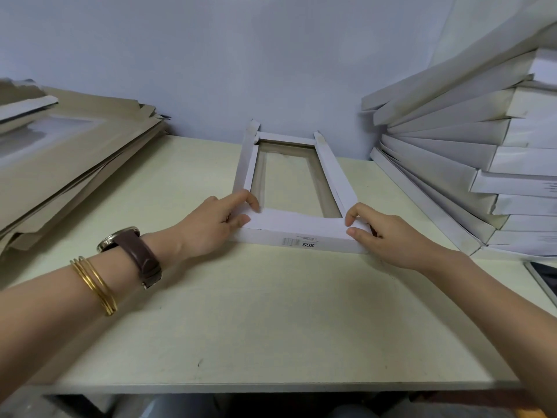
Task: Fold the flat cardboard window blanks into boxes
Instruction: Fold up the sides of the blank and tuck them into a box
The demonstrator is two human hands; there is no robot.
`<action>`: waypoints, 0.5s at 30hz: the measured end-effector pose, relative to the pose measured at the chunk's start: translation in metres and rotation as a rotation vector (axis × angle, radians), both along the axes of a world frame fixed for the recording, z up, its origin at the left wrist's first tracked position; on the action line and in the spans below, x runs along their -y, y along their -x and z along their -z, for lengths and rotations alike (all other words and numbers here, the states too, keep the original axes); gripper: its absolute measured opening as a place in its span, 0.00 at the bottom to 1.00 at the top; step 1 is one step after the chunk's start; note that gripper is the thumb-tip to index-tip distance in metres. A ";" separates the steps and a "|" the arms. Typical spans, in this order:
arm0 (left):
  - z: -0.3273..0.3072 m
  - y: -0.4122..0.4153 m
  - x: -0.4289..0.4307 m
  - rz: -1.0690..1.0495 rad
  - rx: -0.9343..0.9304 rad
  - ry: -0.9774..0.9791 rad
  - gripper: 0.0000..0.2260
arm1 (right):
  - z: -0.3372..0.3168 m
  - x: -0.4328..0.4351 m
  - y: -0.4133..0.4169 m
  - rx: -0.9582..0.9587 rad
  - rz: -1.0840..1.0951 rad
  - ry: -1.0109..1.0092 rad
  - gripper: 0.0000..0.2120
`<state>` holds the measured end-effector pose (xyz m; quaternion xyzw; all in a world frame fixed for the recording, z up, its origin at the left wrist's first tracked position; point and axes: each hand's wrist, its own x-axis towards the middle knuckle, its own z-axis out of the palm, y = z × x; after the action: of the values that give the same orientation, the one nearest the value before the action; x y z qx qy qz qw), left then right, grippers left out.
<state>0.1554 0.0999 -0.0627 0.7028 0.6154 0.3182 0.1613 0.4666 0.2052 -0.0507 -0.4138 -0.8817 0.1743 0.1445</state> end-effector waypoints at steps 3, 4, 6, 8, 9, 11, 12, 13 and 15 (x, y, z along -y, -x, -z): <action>0.001 0.000 0.001 -0.008 -0.009 0.017 0.07 | 0.001 0.001 0.003 0.023 0.008 -0.019 0.05; 0.001 0.000 0.002 -0.010 -0.023 0.017 0.07 | 0.002 0.001 0.004 0.040 0.001 -0.035 0.07; 0.000 -0.001 0.004 0.002 -0.084 -0.002 0.09 | 0.005 0.002 0.005 0.083 -0.017 -0.055 0.10; 0.002 -0.001 0.006 0.032 -0.142 -0.037 0.11 | 0.010 0.004 0.003 0.069 -0.011 -0.040 0.12; 0.004 0.000 0.007 0.026 -0.147 -0.046 0.12 | 0.012 0.005 0.002 0.044 0.001 -0.033 0.13; 0.007 0.003 0.008 -0.009 -0.145 -0.038 0.14 | 0.016 0.005 -0.003 0.034 0.020 -0.052 0.13; 0.009 0.004 0.008 -0.017 -0.157 -0.028 0.14 | 0.017 0.006 -0.004 0.042 0.031 -0.062 0.14; 0.011 0.004 0.009 -0.019 -0.170 -0.016 0.15 | 0.018 0.007 -0.005 0.045 0.039 -0.072 0.15; 0.011 0.001 0.010 -0.027 -0.174 -0.011 0.15 | 0.017 0.012 -0.005 0.046 0.049 -0.103 0.15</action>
<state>0.1543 0.0897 -0.0737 0.7204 0.6346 0.2617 0.0991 0.4716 0.1934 -0.0680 -0.4310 -0.8823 0.1155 0.1498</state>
